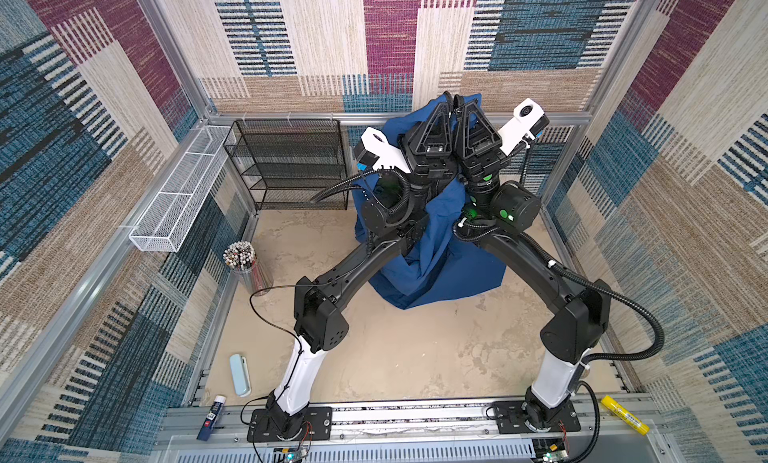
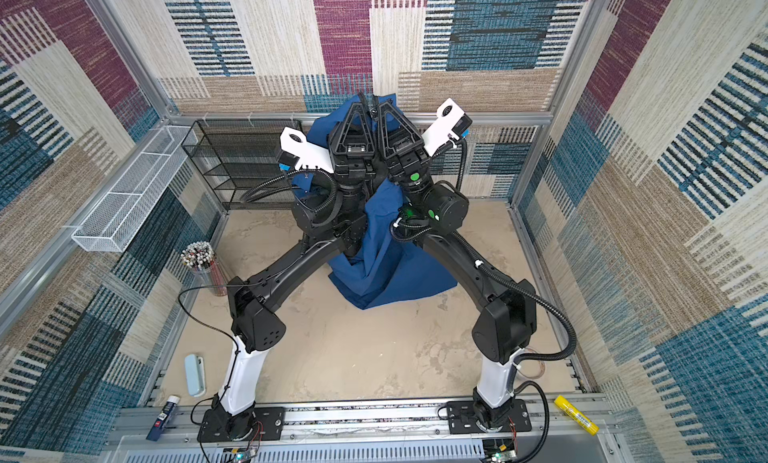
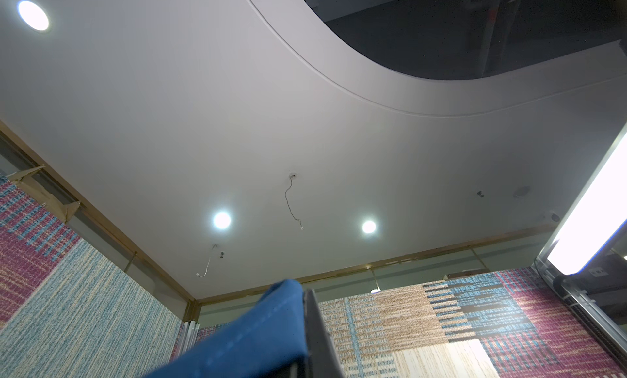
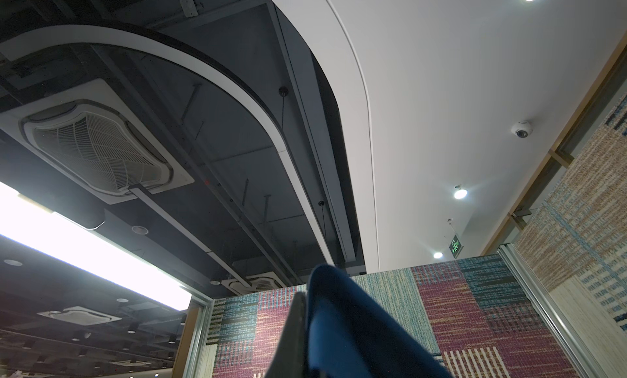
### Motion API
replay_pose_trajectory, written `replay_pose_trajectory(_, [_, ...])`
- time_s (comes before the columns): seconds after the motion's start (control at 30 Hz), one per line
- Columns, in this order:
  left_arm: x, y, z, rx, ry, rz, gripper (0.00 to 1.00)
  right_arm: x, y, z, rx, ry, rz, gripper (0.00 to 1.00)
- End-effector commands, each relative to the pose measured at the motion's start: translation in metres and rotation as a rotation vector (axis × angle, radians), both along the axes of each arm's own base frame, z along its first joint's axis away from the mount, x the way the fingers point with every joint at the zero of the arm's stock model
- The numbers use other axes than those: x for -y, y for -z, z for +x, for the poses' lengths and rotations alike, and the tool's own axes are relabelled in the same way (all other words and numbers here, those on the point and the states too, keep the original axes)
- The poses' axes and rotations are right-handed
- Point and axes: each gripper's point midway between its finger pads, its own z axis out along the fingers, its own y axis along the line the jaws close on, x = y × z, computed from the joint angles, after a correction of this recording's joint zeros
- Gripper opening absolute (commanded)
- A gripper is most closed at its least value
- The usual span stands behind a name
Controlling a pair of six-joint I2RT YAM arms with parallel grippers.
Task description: Zip up the jacket
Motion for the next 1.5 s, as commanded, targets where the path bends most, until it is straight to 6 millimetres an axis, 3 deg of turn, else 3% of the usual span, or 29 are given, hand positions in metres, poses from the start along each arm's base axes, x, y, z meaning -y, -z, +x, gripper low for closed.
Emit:
replay_pose_trajectory(0.0, [-0.0047,-0.003,-0.0047,0.014,0.008,-0.013,0.0,0.0562,0.0053,-0.0957,0.397,-0.013,0.227,0.0])
replay_pose_trajectory(1.47, [0.0013,0.0011,-0.0022,0.014,0.039,-0.008,0.0,0.0516,0.0079,-0.0886,0.388,-0.031,0.223,0.0])
